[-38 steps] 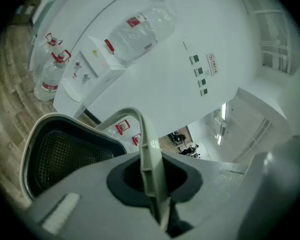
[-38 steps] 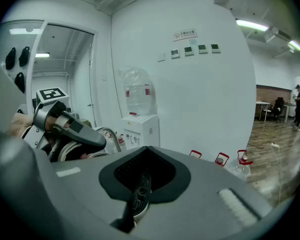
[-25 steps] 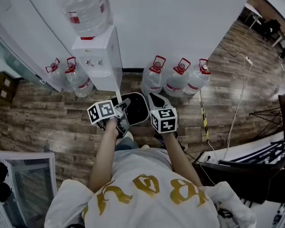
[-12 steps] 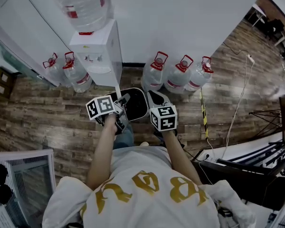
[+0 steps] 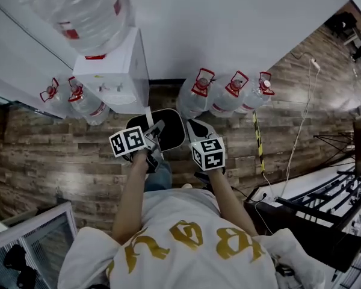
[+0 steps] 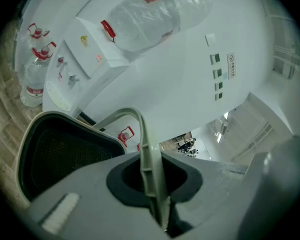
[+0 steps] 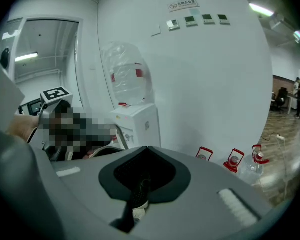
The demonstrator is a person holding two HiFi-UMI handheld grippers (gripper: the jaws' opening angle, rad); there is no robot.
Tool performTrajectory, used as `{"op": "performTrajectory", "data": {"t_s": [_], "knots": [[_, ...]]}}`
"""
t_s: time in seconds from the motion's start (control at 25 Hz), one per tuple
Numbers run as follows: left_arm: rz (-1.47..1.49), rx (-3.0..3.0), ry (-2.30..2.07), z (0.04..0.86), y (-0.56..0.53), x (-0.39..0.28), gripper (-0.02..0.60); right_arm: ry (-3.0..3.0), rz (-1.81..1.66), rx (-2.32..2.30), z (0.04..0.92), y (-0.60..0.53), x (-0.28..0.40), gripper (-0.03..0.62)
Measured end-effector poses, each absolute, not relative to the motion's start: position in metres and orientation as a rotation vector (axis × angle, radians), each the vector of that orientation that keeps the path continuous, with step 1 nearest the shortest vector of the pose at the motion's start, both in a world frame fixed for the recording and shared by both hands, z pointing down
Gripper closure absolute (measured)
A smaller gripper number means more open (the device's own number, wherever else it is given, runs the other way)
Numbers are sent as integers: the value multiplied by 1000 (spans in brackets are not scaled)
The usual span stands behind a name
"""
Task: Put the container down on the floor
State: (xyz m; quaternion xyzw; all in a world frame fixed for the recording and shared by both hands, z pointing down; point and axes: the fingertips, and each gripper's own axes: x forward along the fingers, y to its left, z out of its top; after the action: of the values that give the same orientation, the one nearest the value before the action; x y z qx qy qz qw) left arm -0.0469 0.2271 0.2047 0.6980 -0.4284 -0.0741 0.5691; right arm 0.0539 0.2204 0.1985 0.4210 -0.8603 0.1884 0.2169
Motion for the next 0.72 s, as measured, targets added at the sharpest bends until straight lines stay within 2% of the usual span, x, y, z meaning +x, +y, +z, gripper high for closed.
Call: {"op": "performTrajectory", "data": {"t_s": [0.32,0.72], "knots": [[-96,1676,-889,226,148,-64,555,-2292,549,1258,208,147,26,568],[-13,1703,-760,240,99,-58,555,-2229,537,1500,174,93,50,568]]}}
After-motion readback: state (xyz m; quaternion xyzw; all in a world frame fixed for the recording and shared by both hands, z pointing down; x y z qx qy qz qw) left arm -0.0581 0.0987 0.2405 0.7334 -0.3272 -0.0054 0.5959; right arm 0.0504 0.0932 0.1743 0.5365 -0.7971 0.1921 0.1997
